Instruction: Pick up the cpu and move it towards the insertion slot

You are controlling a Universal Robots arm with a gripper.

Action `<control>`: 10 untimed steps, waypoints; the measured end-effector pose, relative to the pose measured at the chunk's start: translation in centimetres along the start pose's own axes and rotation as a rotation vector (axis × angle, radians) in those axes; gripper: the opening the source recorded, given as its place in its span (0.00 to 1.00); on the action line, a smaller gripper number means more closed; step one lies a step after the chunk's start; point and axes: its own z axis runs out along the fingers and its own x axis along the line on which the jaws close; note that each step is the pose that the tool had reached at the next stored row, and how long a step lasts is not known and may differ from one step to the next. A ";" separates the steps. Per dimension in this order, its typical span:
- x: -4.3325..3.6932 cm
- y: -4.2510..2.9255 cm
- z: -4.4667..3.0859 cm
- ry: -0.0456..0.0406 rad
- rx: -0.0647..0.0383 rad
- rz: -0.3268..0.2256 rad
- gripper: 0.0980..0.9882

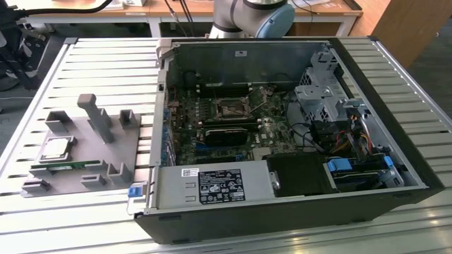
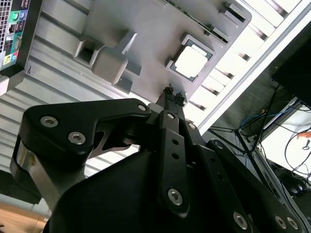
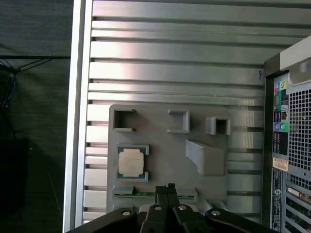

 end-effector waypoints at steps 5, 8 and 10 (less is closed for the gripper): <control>0.62 0.01 0.00 0.0000 0.000 0.000 0.01; 0.96 0.02 0.00 0.0000 0.000 0.000 0.01; 1.28 0.03 0.00 0.0000 0.000 0.000 0.01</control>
